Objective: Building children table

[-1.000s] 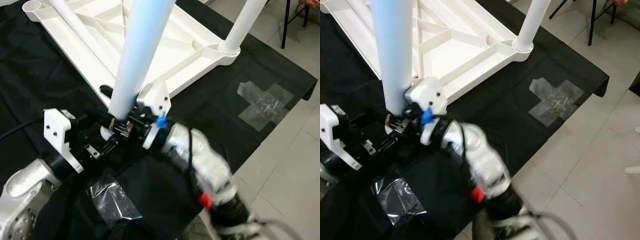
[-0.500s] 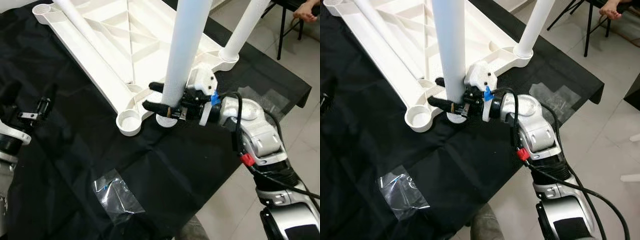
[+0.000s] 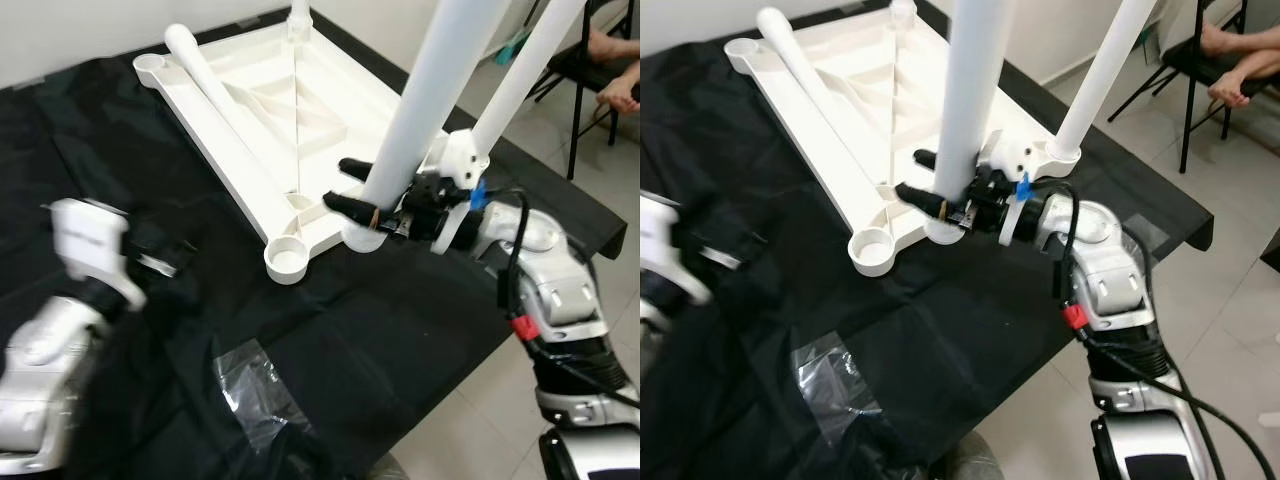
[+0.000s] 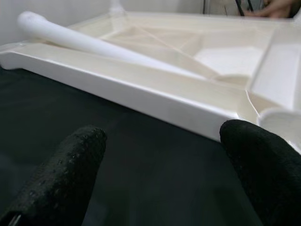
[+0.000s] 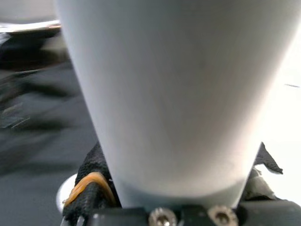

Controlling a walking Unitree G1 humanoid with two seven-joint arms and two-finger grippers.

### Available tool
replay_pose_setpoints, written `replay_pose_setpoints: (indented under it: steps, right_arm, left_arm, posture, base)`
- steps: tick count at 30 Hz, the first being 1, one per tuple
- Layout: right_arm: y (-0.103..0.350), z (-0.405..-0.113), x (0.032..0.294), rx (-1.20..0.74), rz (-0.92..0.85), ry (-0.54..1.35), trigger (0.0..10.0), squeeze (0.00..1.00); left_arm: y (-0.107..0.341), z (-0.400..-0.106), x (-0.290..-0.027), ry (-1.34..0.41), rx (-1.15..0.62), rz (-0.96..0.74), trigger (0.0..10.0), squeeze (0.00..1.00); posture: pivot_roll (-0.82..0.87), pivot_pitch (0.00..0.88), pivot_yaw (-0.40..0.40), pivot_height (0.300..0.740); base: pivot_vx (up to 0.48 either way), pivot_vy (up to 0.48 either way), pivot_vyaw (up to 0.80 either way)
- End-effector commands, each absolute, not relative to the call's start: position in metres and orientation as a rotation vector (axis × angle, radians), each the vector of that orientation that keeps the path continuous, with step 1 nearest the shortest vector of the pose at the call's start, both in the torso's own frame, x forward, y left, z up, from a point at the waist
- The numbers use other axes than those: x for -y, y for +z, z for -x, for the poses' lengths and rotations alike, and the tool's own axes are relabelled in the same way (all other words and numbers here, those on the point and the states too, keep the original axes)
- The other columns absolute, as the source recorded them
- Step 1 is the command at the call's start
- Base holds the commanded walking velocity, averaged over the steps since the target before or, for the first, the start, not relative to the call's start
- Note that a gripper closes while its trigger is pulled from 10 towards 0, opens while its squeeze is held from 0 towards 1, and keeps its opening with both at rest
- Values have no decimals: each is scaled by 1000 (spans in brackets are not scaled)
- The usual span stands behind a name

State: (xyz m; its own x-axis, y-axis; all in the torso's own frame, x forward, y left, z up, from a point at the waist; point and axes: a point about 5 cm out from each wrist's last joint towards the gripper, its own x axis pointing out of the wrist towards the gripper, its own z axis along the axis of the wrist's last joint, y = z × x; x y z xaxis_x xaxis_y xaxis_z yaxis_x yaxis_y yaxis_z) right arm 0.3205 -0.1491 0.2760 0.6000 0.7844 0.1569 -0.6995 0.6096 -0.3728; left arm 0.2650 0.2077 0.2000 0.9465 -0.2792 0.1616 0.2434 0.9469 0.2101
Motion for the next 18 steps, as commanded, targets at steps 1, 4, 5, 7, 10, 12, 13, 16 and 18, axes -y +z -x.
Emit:
replay_pose_setpoints:
  steps: [1, 4, 5, 7, 10, 12, 13, 16, 18]
  right_arm:
    - [264, -320, 165, 290, 312, 696, 10000, 0]
    - [257, -317, 167, 268, 297, 666, 10000, 0]
    - [247, -312, 164, 239, 285, 678, 10000, 0]
    - [234, -304, 157, 196, 232, 718, 10000, 0]
    - [221, -290, 145, 162, 186, 818, 10000, 0]
    - [212, -273, 133, 144, 146, 939, 10000, 0]
    - [212, -273, 133, 144, 146, 939, 10000, 0]
    - [206, -263, 127, 131, 110, 987, 10000, 0]
    - [203, -260, 128, 128, 96, 969, 10000, 0]
  left_arm:
    - [184, -272, -201, -221, 128, -195, 10000, 0]
    - [180, -275, -197, -213, 113, -192, 10000, 0]
    - [176, -278, -192, -209, 96, -187, 10000, 0]
    - [173, -282, -189, -201, 84, -183, 10000, 0]
    - [172, -285, -186, -199, 84, -177, 10000, 0]
    - [172, -288, -182, -211, 86, -171, 10000, 0]
    - [172, -288, -182, -211, 86, -171, 10000, 0]
    - [173, -288, -174, -268, 93, -180, 10000, 0]
    - [173, -284, -166, -357, 93, -216, 10000, 0]
  posture:
    - [-19, 115, -50, 740]
    - [-19, 115, -50, 740]
    - [-22, 115, -47, 740]
    - [-25, 111, -45, 740]
    - [-33, 108, -41, 740]
    - [-37, 108, -40, 740]
    - [-37, 108, -40, 740]
    - [-41, 107, -40, 740]
    - [-42, 103, -42, 740]
  base:
    - [0, 0, 0]
    - [0, 0, 0]
    - [0, 0, 0]
    - [0, 0, 0]
    - [0, 0, 0]
    - [0, 0, 0]
    - [0, 0, 0]
    - [0, 0, 0]
    - [0, 0, 0]
